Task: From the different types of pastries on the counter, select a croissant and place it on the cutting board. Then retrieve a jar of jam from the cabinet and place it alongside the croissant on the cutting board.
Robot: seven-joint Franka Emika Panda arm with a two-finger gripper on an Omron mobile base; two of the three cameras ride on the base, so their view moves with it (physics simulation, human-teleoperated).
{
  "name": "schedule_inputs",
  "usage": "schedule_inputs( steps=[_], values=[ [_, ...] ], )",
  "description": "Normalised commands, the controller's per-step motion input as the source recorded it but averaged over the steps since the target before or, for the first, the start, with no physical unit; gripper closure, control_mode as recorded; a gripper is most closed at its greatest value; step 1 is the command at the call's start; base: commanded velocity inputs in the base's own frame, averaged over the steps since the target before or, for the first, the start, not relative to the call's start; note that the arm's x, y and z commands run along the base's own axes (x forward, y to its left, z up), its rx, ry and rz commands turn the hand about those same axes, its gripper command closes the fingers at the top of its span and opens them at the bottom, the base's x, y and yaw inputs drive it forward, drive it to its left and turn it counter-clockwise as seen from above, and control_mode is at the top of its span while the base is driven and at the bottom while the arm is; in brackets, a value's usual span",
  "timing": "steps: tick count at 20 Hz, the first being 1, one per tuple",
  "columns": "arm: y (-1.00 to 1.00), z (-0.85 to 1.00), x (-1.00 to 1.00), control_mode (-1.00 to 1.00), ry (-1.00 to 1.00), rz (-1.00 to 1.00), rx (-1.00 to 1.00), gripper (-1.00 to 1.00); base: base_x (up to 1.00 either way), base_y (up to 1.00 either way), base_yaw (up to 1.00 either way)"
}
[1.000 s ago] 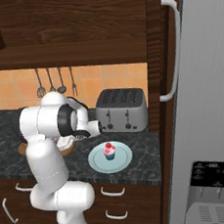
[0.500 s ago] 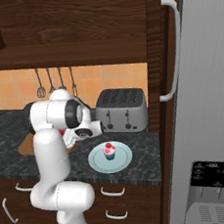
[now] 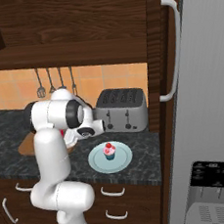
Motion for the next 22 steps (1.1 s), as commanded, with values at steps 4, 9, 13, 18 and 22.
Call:
schedule_inputs(
  steps=[4, 9, 13, 18, 22],
  values=[
    [-0.35, 0.14, 0.0, -1.0, -0.04, 0.0, 0.01, -1.0, 0.0, 0.0, 0.0],
    [-0.42, 0.21, -0.01, -1.0, -0.05, 0.0, 0.02, -1.0, 0.0, 0.0, 0.0],
    [-0.47, 0.44, -0.03, -1.0, -0.12, -0.03, 0.0, -1.0, 0.0, 0.0, 0.0],
    [-0.15, 0.68, -0.28, -1.0, -0.19, -0.03, 0.0, -1.0, 0.0, 0.0, 0.0],
    [-0.17, 0.85, -0.26, -1.0, -0.29, -0.05, 0.0, -1.0, 0.0, 0.0, 0.0]
  ],
)
